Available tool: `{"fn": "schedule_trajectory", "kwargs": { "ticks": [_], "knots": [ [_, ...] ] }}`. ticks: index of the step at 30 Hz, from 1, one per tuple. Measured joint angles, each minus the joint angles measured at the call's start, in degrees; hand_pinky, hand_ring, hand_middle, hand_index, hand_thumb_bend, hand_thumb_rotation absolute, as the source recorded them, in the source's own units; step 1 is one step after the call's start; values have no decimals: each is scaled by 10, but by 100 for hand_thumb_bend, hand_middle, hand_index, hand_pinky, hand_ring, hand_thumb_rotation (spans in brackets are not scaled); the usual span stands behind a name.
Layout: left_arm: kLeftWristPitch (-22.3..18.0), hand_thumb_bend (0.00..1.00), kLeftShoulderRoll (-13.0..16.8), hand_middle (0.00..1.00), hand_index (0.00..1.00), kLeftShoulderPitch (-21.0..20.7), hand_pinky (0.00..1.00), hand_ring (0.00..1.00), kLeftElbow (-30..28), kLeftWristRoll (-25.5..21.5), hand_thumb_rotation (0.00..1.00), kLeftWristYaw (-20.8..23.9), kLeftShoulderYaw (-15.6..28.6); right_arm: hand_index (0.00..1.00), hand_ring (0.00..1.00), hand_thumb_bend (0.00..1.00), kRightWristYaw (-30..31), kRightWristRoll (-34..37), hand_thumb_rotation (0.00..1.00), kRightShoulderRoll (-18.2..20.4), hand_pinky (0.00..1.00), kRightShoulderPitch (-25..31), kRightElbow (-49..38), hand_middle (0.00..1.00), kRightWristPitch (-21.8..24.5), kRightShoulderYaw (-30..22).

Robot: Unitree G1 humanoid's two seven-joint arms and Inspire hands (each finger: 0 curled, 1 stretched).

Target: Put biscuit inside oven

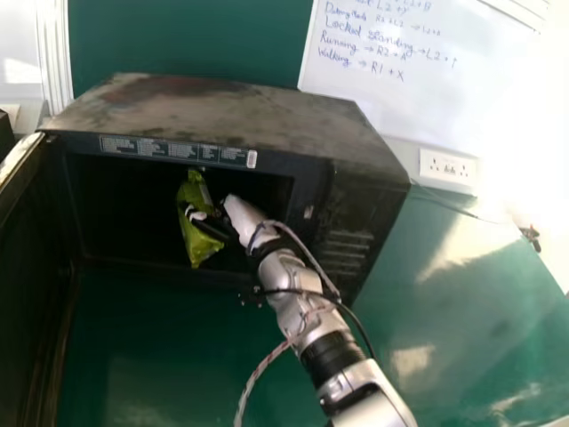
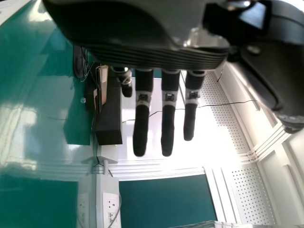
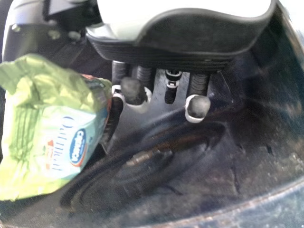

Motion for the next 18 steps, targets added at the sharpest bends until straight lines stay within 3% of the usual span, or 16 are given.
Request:
{"fn": "schedule_trajectory", "kwargs": {
  "ticks": [4,9,15,18],
  "knots": [
    [0,74,-5,49,72,9,24,36,-3,-5,53,-1,0,0,0,80,-7,1,0,0,0,-6,11,0,-4,0],
    [-1,75,-7,60,72,11,37,51,-8,-5,54,-2,0,0,0,79,-13,1,0,1,0,-6,26,0,-9,1],
    [-2,73,-10,51,73,17,28,40,-17,-6,54,-2,0,0,0,79,-20,2,0,2,0,-7,43,0,-20,4],
    [-2,73,-11,50,72,19,28,40,-18,-6,55,-2,0,0,0,79,-20,2,0,5,0,-8,54,0,-20,5]
  ]
}}
